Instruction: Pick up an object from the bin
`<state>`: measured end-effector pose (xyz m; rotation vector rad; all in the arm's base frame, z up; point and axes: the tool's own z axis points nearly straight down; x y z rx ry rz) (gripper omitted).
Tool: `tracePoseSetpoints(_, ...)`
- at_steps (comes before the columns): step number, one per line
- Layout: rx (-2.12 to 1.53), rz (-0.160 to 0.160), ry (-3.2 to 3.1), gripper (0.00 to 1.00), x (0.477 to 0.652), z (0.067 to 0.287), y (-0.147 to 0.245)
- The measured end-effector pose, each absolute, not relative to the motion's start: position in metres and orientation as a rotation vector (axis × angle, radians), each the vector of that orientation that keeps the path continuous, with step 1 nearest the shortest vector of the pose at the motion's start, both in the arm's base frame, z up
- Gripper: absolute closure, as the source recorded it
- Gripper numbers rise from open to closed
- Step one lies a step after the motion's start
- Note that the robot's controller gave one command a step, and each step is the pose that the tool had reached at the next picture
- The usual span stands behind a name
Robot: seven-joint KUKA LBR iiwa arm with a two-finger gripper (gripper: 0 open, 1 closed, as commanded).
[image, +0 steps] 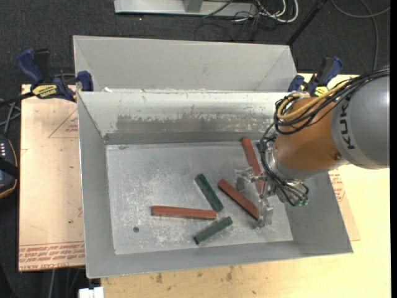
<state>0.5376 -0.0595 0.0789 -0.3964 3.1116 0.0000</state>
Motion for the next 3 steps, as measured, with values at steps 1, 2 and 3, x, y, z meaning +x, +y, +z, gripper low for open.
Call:
tracePoseSetpoints(1,-0.258,0.003,3.131,1.00,0.527,0.084,-0.054)
tracePoseSetpoints(2,-0.221,0.003,3.134,1.00,0.516,0.089,-0.051)
tracePoseSetpoints(3,-0.248,-0.001,3.124,1.00,0.523,0.226,-0.050)
